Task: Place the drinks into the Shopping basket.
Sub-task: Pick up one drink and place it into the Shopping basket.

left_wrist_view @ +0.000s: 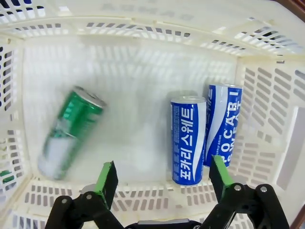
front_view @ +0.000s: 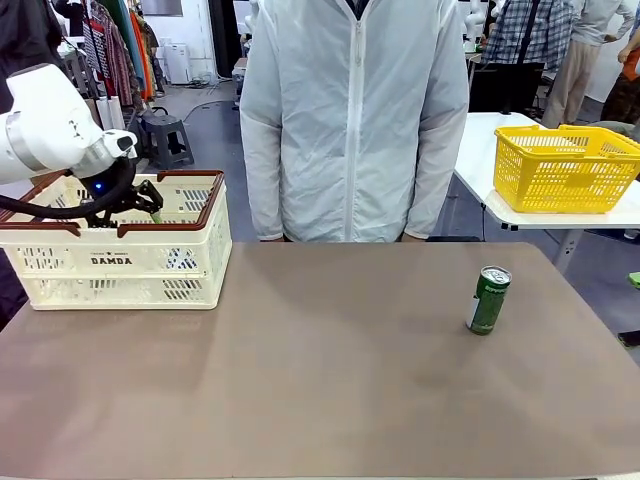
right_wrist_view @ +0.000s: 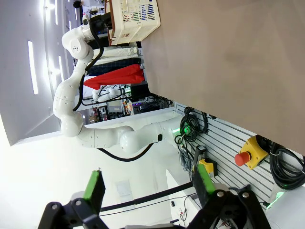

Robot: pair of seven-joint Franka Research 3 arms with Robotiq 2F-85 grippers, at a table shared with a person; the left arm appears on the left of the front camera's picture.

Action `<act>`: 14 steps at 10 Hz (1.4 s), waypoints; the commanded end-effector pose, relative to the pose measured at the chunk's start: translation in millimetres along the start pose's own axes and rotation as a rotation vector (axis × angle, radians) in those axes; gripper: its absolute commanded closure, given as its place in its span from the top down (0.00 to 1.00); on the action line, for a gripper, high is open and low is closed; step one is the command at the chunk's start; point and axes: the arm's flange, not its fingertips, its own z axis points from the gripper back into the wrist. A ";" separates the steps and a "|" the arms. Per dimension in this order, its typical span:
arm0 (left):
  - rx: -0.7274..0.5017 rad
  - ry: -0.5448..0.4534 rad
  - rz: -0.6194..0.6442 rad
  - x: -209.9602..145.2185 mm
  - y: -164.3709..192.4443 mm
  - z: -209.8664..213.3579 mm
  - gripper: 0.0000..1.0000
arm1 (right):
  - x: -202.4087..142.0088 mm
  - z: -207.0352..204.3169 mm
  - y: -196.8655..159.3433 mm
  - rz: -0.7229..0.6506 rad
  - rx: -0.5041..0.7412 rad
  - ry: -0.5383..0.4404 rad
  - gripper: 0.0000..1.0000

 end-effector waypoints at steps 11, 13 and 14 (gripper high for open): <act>-0.747 0.002 -0.101 -241.9 52.4 156.1 1.00 | 1.8 0.2 7.5 -0.008 0.019 -0.009 1.00; -0.963 -0.026 0.025 -260.2 125.6 138.5 1.00 | 1.8 0.2 7.5 -0.008 0.019 -0.009 1.00; -1.070 -0.024 0.089 -265.6 164.7 127.5 1.00 | 1.8 0.2 7.5 -0.008 0.019 -0.009 1.00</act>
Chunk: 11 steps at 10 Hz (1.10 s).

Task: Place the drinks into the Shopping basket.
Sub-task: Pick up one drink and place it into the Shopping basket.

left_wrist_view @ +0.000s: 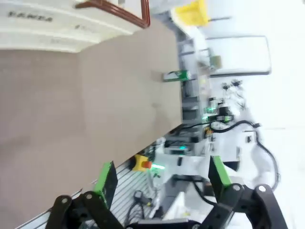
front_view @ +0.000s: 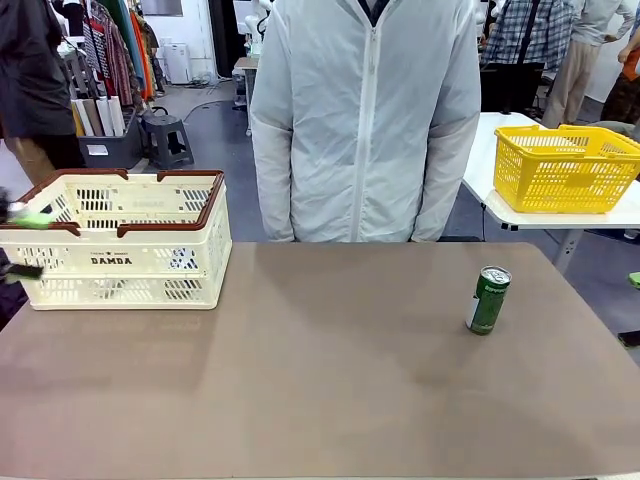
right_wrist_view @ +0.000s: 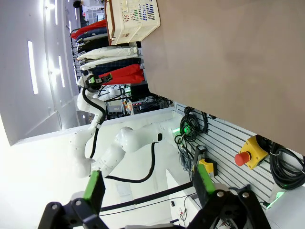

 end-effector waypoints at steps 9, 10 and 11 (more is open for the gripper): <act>0.000 0.000 0.000 0.0 0.0 0.0 1.00 | 1.6 0.5 7.4 -0.008 0.020 -0.010 1.00; 0.000 0.000 0.000 0.0 0.0 0.0 1.00 | 1.6 0.5 7.4 -0.008 0.020 -0.010 1.00; 0.000 0.000 0.000 0.0 0.0 0.0 1.00 | 1.6 0.5 7.4 -0.008 0.020 -0.010 1.00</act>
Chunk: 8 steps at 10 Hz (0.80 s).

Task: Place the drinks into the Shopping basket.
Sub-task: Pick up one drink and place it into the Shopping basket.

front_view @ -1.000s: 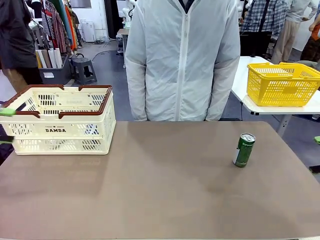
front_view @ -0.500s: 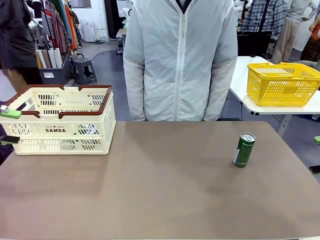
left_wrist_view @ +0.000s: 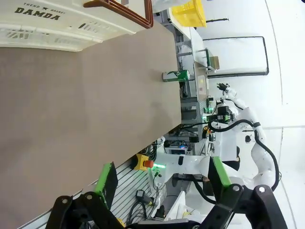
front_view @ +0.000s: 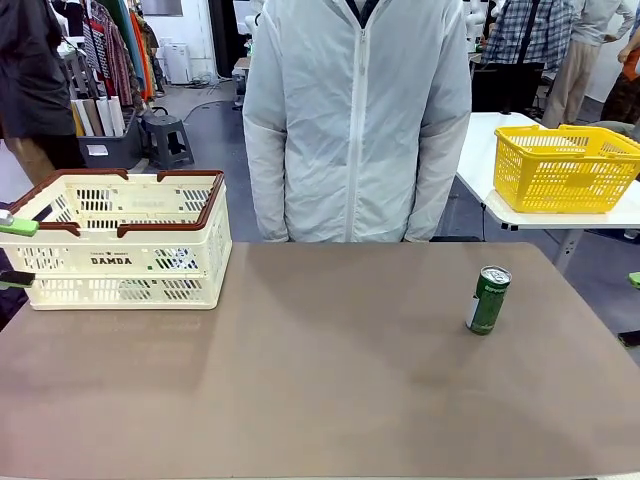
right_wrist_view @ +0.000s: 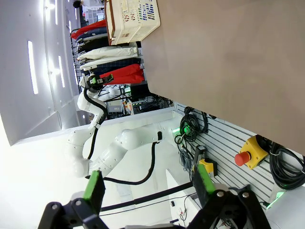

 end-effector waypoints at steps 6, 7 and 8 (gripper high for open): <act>-0.013 -0.011 0.010 0.5 -2.1 0.0 1.00 | 17.6 -60.3 70.3 -0.014 -0.551 0.006 1.00; -0.013 -0.011 0.010 0.5 -2.1 0.0 1.00 | 35.5 -92.5 94.2 -0.009 -0.830 -0.015 1.00; -0.013 -0.011 0.010 0.5 -2.1 0.0 1.00 | 46.0 -115.2 106.6 0.031 -1.013 -0.026 1.00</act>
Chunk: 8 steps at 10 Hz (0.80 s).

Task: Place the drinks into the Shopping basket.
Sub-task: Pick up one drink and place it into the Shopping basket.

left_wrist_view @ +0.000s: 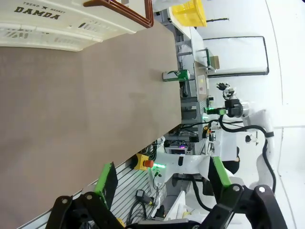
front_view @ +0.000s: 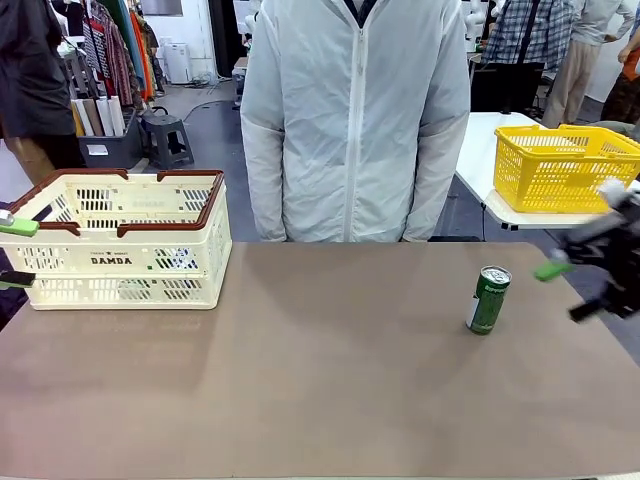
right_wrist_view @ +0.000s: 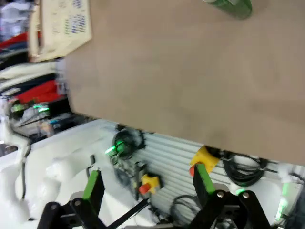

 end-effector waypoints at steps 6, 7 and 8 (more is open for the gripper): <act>-0.013 -0.013 0.009 0.6 -2.3 0.5 1.00 | 15.9 -52.4 73.0 0.122 -0.652 -0.087 1.00; -0.013 -0.013 0.009 0.6 -2.3 0.5 1.00 | 15.9 -52.4 73.0 0.122 -0.652 -0.087 1.00; -0.013 -0.013 0.009 0.6 -2.3 0.5 1.00 | 14.0 -47.3 73.1 0.111 -0.749 -0.142 1.00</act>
